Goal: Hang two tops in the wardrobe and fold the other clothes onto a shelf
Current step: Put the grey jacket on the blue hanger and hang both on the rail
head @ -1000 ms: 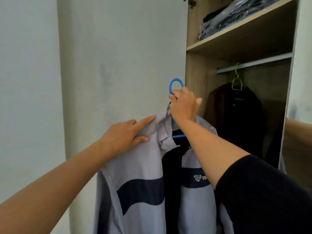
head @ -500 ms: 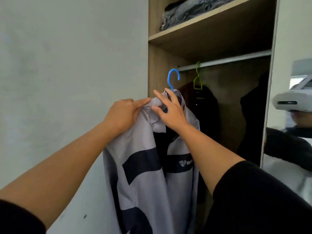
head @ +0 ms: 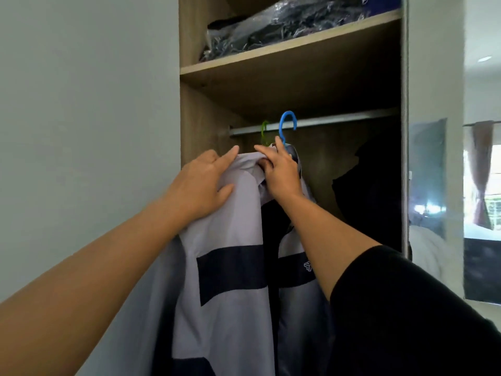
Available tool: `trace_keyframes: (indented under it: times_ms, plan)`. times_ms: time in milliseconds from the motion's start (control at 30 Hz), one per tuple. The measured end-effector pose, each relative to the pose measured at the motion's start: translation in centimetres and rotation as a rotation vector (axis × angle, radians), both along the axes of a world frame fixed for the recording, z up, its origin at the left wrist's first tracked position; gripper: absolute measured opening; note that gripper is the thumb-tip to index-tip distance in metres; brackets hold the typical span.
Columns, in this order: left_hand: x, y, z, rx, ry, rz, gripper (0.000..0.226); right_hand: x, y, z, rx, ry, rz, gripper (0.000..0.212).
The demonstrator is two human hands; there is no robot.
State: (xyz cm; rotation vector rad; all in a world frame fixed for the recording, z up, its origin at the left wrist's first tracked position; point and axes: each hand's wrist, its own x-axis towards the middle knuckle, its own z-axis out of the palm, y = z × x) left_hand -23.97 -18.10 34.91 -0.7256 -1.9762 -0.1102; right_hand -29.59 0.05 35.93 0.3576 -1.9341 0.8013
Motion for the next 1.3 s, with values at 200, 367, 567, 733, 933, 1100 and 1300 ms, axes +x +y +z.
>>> trace_keyframes:
  times_ms: [200, 367, 567, 733, 933, 1100, 1300]
  plan:
    - [-2.8, 3.4, 2.5, -0.039, -0.095, 0.023, 0.087, -3.4, 1.9, 3.1, -0.124, 0.115, -0.071, 0.031]
    - [-6.4, 6.8, 2.3, 0.091, -0.063, -0.046, 0.072, -6.3, 3.4, 5.3, -0.317, 0.089, -0.013, 0.028]
    - [-10.7, 9.5, 3.6, 0.217, -0.012, -0.040, 0.075, -9.0, 5.5, 5.6, -0.204, 0.013, -0.024, 0.035]
    - [-12.8, 10.9, 4.4, 0.209, -0.018, -0.050, 0.077, -10.5, 6.2, 5.3, -0.216, -0.035, 0.001, 0.037]
    - [-15.4, 12.4, 3.4, 0.147, -0.095, -0.047, 0.079, -12.8, 7.7, 3.6, -0.219, -0.083, -0.074, 0.039]
    - [-16.5, 12.6, 1.8, 0.116, -0.106, -0.056, 0.079, -13.6, 8.2, 2.8, -0.210, -0.073, -0.124, 0.036]
    - [-16.2, 11.4, 0.7, 0.136, -0.192, -0.086, 0.079, -13.2, 7.5, 1.4, -0.204, -0.088, -0.138, 0.036]
